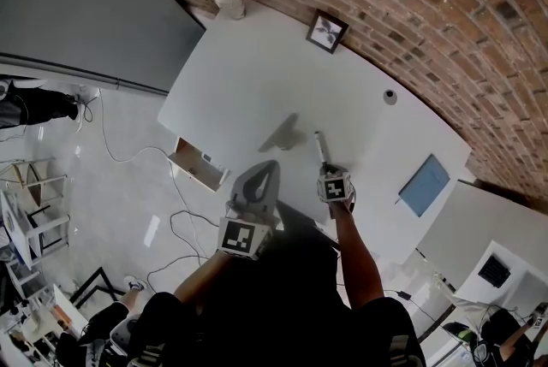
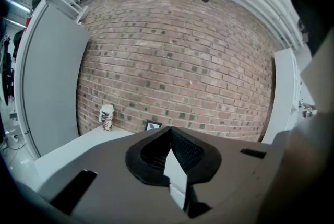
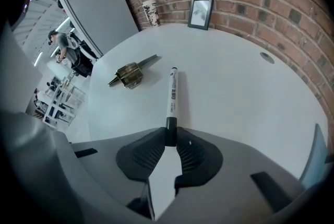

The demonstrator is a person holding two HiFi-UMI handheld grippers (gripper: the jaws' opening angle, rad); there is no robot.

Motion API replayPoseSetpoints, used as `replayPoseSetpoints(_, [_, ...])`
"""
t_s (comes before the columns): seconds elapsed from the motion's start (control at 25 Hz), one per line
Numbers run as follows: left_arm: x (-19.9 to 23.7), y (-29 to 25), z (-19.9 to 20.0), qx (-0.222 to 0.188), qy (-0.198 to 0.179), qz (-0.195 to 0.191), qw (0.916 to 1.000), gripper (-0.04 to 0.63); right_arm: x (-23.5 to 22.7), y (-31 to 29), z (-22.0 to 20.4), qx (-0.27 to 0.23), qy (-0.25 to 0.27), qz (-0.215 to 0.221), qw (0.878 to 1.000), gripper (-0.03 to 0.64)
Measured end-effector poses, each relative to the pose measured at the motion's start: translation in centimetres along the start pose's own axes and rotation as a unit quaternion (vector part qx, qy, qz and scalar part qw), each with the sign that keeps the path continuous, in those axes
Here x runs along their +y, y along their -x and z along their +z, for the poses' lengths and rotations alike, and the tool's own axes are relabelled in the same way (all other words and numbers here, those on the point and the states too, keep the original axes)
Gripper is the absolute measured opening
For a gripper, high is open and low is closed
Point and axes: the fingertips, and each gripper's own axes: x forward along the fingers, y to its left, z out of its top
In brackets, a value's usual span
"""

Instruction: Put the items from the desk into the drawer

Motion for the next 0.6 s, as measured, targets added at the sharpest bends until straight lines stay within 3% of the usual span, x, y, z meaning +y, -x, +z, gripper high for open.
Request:
replayPoseSetpoints(0.4, [0.4, 1.5, 1.1, -0.014, -0.008, 0.027, 0.9995, 0.002, 0.1, 3.4, 3.4, -0.080, 0.007, 0.018, 0.997, 0.060])
replayPoseSetpoints(0.6, [1.4, 3.0, 1.6, -0.030, -0.012, 0.050, 0.9982, 0.003, 1.2, 5.6, 6.2, -0.122, 0.034, 0.022, 0.992, 0.060])
